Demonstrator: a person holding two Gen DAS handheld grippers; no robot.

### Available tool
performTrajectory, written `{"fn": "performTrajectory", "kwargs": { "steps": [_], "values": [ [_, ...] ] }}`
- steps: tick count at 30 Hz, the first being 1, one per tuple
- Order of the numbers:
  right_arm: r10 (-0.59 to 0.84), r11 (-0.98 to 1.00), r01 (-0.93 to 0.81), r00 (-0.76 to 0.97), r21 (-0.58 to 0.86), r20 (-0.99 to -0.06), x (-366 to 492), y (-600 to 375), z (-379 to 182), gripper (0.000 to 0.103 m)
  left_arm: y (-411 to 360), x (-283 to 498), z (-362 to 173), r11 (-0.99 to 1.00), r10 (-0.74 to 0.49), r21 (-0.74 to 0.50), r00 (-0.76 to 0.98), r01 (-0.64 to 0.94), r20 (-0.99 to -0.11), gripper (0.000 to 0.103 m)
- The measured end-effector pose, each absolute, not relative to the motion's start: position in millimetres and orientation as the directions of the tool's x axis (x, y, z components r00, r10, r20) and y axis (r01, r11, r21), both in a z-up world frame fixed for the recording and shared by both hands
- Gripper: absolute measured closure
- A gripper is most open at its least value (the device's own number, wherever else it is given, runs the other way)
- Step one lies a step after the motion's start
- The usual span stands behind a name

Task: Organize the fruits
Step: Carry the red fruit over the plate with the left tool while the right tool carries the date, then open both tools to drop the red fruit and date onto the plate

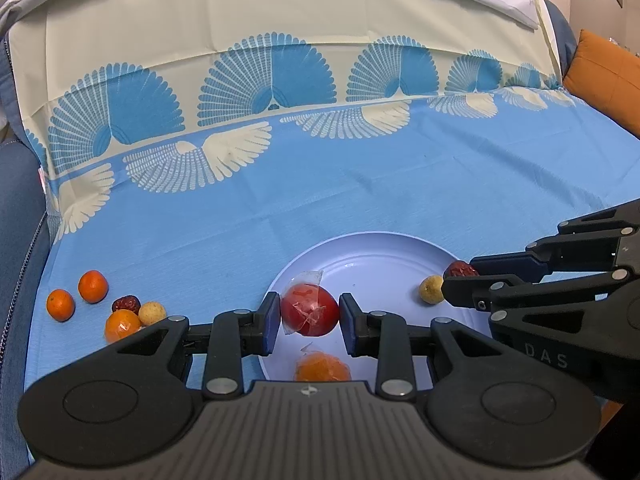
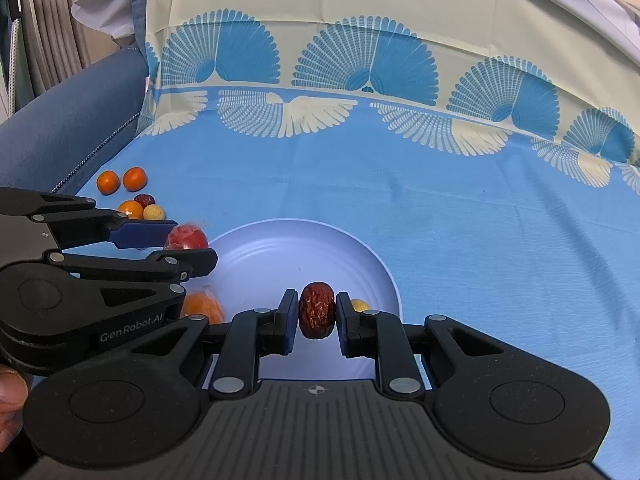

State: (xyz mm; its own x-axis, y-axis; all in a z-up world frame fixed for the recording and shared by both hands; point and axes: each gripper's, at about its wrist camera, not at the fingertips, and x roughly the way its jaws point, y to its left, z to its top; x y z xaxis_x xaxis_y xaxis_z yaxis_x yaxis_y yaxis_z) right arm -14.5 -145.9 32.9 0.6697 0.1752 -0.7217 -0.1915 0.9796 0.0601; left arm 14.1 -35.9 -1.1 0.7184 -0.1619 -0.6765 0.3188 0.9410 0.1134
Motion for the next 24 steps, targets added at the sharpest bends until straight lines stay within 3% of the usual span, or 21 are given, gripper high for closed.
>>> {"fn": "performTrajectory", "kwargs": {
  "steps": [15,17,18,20,24],
  "values": [
    [0.173,0.979,-0.194,0.664,0.056,-0.727,-13.9,-143.8,31.2,0.082,-37.5,15.4,-3.1,0.941,-0.161,0.112,0.71,0.321,-0.685,0.068],
    [0.175,0.979,-0.195,0.663,0.058,-0.728,-13.8,-142.9,31.2,0.082,-38.3,16.2,-4.0,0.94,-0.16,0.11,0.704,0.322,-0.692,0.061],
    [0.176,0.979,-0.195,0.661,0.059,-0.73,-13.5,-142.5,30.8,0.08,-38.8,16.1,-4.1,0.94,-0.158,0.113,0.704,0.322,-0.692,0.058],
    [0.173,0.979,-0.198,0.65,0.055,-0.74,-12.6,-141.2,28.5,0.065,-39.7,16.0,-3.6,0.941,-0.145,0.126,0.712,0.313,-0.687,0.056],
    [0.156,0.982,-0.186,0.655,0.042,-0.74,-13.2,-141.4,28.4,0.058,-38.0,15.8,-2.9,0.944,-0.143,0.123,0.716,0.305,-0.683,0.055]
  ]
}}
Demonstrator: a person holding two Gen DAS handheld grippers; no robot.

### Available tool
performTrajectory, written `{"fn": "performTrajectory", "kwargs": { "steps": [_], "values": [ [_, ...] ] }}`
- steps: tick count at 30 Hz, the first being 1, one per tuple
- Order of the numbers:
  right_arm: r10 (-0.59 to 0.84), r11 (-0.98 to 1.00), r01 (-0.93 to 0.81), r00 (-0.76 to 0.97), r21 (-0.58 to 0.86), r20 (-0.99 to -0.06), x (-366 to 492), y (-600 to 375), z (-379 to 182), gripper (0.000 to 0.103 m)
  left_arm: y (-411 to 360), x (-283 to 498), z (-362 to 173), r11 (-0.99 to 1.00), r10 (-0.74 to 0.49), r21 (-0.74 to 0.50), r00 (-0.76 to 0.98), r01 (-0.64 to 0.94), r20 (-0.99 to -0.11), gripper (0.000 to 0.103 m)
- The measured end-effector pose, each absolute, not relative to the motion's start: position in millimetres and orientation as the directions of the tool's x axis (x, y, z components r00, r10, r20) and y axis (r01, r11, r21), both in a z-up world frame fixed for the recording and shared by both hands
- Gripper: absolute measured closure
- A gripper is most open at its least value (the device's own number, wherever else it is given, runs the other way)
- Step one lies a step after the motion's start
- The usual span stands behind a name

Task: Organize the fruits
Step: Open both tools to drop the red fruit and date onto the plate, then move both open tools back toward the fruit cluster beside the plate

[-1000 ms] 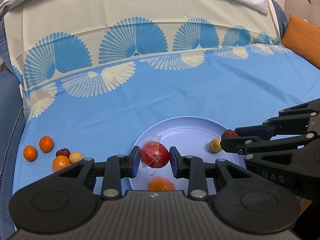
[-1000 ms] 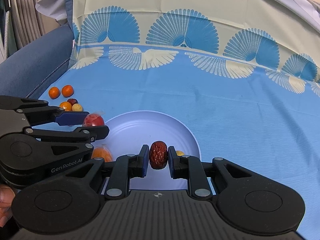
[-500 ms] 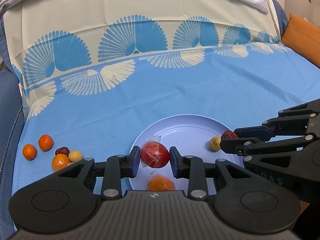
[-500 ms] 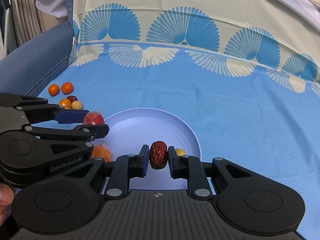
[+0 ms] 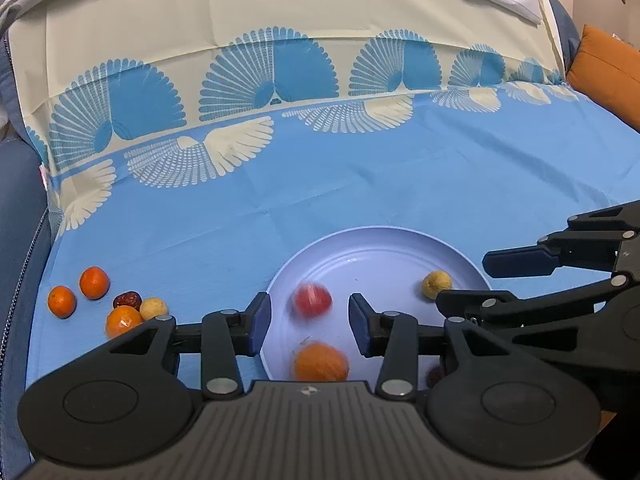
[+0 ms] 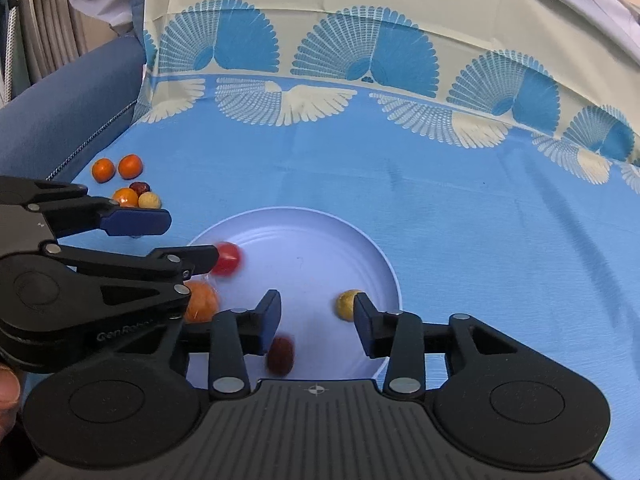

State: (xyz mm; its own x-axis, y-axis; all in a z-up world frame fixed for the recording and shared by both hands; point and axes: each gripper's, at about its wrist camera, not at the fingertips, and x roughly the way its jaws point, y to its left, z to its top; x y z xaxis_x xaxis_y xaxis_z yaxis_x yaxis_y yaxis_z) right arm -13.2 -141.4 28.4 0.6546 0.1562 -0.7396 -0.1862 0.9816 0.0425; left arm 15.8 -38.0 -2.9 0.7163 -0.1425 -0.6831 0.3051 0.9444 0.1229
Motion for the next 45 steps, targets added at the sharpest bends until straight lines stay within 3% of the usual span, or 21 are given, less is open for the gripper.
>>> {"fn": "performTrajectory", "kwargs": {
  "steps": [10,32,36,38,40,43,45],
  "values": [
    [0.109,0.987,-0.159,0.682,-0.001,-0.723,-14.8,-143.0,31.6,0.049,-36.4,15.6,-0.7,0.948,-0.132,0.128,0.727,0.291,-0.674,0.047],
    [0.045,0.995,-0.09,0.747,-0.034,-0.663,-15.6,-149.5,43.4,0.049,-28.6,17.5,5.4,0.956,-0.144,0.099,0.734,0.277,-0.664,0.047],
    [0.042,0.998,-0.068,0.762,-0.016,-0.646,-15.6,-151.4,47.9,0.049,-18.1,19.2,16.8,0.968,-0.117,0.097,0.757,0.232,-0.642,0.059],
    [0.047,0.998,-0.067,0.769,-0.008,-0.637,-15.0,-151.0,49.7,0.049,-9.8,19.4,26.8,0.975,-0.088,0.106,0.781,0.194,-0.619,0.073],
    [0.06,0.997,-0.072,0.774,0.006,-0.631,-14.5,-150.2,51.3,0.055,1.4,19.3,38.6,0.981,-0.086,0.09,0.801,0.172,-0.592,0.079],
    [0.084,0.996,-0.085,0.779,0.028,-0.622,-12.9,-147.2,54.1,0.068,12.5,17.5,56.3,0.981,-0.065,0.119,0.837,0.153,-0.543,0.08],
    [0.098,0.995,-0.09,0.785,0.043,-0.611,-12.3,-144.1,57.2,0.07,18.6,16.5,71.3,0.978,-0.036,0.158,0.855,0.137,-0.518,0.08]
  ]
}}
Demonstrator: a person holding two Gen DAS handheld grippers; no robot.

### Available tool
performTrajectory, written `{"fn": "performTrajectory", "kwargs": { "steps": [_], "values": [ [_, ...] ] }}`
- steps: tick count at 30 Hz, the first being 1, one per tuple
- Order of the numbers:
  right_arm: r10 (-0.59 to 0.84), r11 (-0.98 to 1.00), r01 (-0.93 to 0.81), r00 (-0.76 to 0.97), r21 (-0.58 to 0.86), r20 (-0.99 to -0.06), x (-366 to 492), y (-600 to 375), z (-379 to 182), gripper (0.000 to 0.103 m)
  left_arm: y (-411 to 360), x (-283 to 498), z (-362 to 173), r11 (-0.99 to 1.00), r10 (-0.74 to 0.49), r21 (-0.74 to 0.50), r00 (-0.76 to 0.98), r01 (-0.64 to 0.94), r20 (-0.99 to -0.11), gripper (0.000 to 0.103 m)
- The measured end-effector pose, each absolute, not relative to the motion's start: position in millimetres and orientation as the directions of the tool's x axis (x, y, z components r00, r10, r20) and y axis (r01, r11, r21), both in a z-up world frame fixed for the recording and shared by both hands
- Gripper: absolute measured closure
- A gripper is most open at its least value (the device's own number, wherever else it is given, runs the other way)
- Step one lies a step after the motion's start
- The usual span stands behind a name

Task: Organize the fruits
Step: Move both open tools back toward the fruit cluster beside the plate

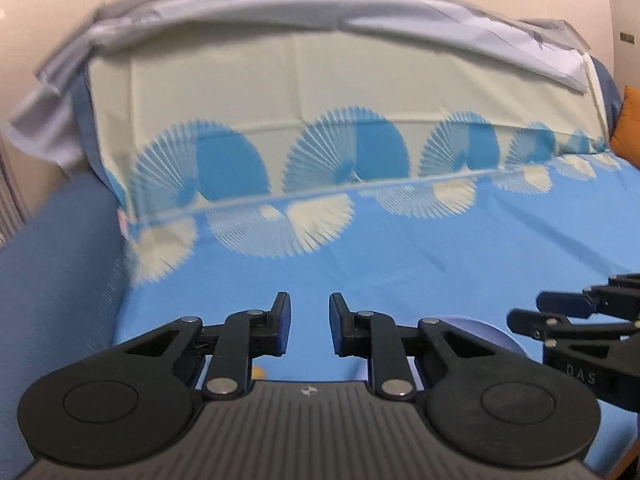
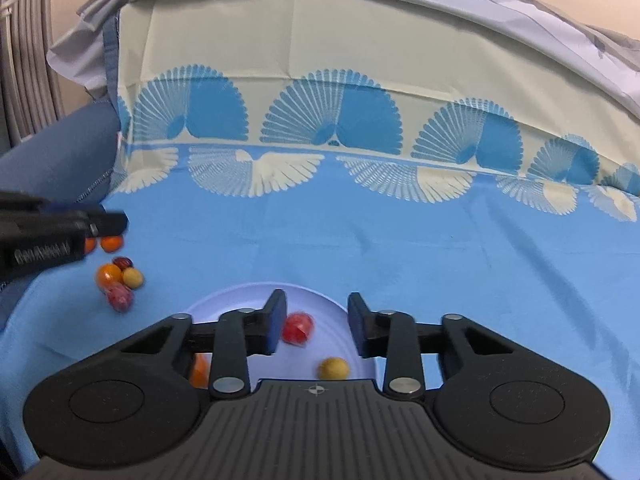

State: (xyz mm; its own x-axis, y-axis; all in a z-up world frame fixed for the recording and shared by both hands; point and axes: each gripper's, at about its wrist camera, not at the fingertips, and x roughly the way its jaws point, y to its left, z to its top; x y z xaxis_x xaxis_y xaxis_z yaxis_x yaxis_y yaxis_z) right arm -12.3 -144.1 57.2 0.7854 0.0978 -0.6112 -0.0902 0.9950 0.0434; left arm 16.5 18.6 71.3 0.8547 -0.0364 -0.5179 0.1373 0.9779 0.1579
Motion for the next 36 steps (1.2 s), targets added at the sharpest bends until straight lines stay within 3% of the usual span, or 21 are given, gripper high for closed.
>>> {"fn": "performTrajectory", "kwargs": {
  "steps": [9,12,14,16,18,20,21,23,27,32,36],
  "values": [
    [0.196,0.98,-0.145,0.793,0.133,-0.577,-3.8,-113.4,69.3,0.07,53.1,60.6,106.8,0.957,0.006,0.259,0.888,0.128,-0.461,0.08],
    [0.225,0.974,-0.178,0.786,0.137,-0.575,-2.9,-98.9,69.7,0.07,74.2,70.2,86.8,0.965,0.05,0.251,0.89,0.074,-0.454,0.08],
    [0.244,0.97,-0.202,0.781,0.136,-0.575,-2.7,-89.4,69.4,0.07,86.6,74.6,61.2,0.97,0.063,0.233,0.854,0.07,-0.517,0.08],
    [0.262,0.965,-0.225,0.774,0.136,-0.576,-1.1,-82.1,68.5,0.074,95.8,87.9,47.1,0.979,0.055,0.188,0.792,0.076,-0.608,0.083],
    [0.282,0.959,-0.251,0.765,0.135,-0.579,2.4,-73.4,66.9,0.08,105.6,97.0,45.2,0.99,0.004,0.111,0.783,0.083,-0.622,0.084],
    [0.31,0.949,-0.283,0.75,0.14,-0.584,7.9,-63.1,64.1,0.089,111.4,107.5,39.1,0.993,0.018,0.102,0.762,0.063,-0.647,0.097],
    [0.324,0.944,-0.296,0.741,0.147,-0.588,11.8,-57.2,62.4,0.091,113.4,111.3,36.2,0.993,0.036,0.109,0.752,0.047,-0.658,0.098],
    [0.349,0.934,-0.324,0.725,0.153,-0.593,18.5,-42.5,57.9,0.091,123.1,116.4,32.5,0.997,0.045,0.08,0.735,0.012,-0.676,0.102],
    [0.41,0.905,-0.389,0.685,0.173,-0.602,27.9,-12.0,50.1,0.091,155.7,125.1,27.3,0.995,0.017,-0.055,0.702,-0.08,-0.712,0.102],
    [0.457,0.877,-0.436,0.629,0.201,-0.629,41.0,17.8,40.4,0.09,178.7,135.1,16.2,0.977,0.006,-0.135,0.65,-0.167,-0.76,0.102],
    [0.458,0.869,-0.452,0.583,0.201,-0.671,56.9,34.5,26.4,0.076,190.7,143.0,6.3,0.956,-0.023,-0.199,0.626,-0.213,-0.779,0.094]
  ]
}}
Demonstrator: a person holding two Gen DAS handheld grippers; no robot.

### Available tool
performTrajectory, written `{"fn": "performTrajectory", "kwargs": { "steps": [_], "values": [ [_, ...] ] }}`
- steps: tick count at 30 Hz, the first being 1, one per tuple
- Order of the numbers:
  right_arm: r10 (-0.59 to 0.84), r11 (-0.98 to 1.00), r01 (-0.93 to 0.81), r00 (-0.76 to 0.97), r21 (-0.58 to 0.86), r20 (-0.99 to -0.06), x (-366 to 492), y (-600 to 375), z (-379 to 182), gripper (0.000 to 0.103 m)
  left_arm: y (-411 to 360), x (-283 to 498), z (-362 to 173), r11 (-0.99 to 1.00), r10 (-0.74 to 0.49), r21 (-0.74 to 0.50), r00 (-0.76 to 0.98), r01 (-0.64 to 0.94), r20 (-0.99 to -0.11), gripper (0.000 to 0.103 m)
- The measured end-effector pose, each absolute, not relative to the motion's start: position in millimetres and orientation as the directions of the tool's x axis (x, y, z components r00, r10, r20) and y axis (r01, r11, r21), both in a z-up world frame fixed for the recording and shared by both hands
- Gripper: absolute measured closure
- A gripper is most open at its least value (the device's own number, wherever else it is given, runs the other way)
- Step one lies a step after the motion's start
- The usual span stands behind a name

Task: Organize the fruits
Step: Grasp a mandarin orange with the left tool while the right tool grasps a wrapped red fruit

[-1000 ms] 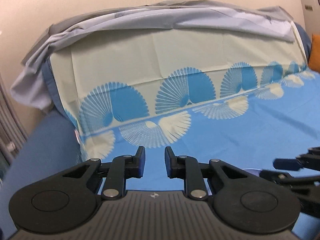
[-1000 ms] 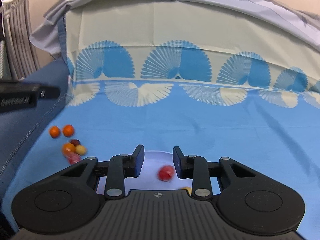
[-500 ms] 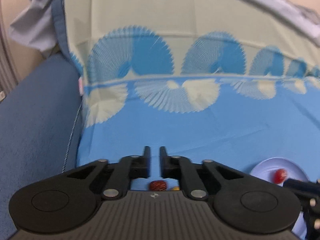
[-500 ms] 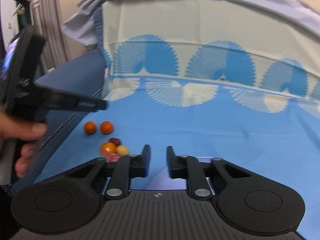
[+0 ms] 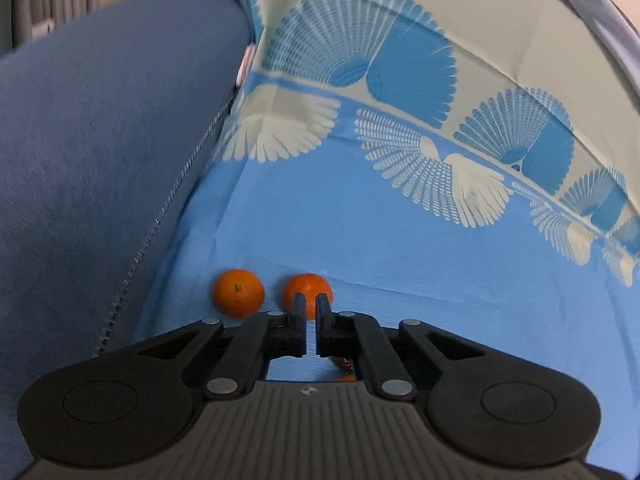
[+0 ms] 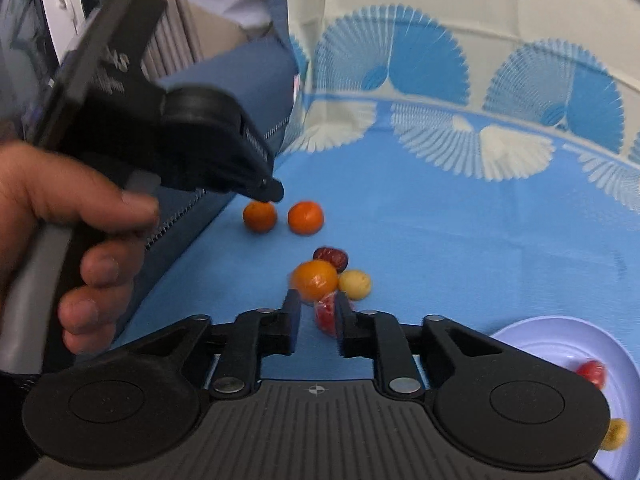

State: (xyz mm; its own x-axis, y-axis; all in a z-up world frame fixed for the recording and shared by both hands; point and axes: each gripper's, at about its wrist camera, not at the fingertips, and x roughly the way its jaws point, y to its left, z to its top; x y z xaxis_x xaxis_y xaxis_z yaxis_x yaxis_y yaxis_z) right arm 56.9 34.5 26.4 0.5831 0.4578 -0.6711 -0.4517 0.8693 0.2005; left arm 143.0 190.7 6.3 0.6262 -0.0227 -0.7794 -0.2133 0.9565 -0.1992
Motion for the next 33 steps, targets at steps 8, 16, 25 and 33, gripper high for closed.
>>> {"fn": "performTrajectory", "kwargs": {
  "steps": [8,16,25,33],
  "values": [
    [0.42,0.877,-0.453,0.556,0.162,-0.717,78.5,46.7,-1.3,0.051,185.7,172.1,-15.8,0.966,-0.036,-0.185,0.617,-0.18,-0.786,0.067],
    [0.409,0.877,-0.449,0.514,0.169,-0.754,92.2,51.8,-23.1,0.051,165.4,181.3,-29.4,0.991,0.104,0.031,0.601,-0.131,-0.792,0.061],
    [0.398,0.876,-0.458,0.518,0.147,-0.757,92.1,52.6,-25.7,0.068,155.0,183.6,-35.3,0.983,0.182,0.156,0.6,-0.095,-0.779,0.068],
    [0.408,0.876,-0.455,0.525,0.16,-0.746,78.4,45.4,-15.3,0.071,156.4,164.4,-10.0,0.982,0.185,0.123,0.646,-0.14,-0.74,0.07]
  ]
}}
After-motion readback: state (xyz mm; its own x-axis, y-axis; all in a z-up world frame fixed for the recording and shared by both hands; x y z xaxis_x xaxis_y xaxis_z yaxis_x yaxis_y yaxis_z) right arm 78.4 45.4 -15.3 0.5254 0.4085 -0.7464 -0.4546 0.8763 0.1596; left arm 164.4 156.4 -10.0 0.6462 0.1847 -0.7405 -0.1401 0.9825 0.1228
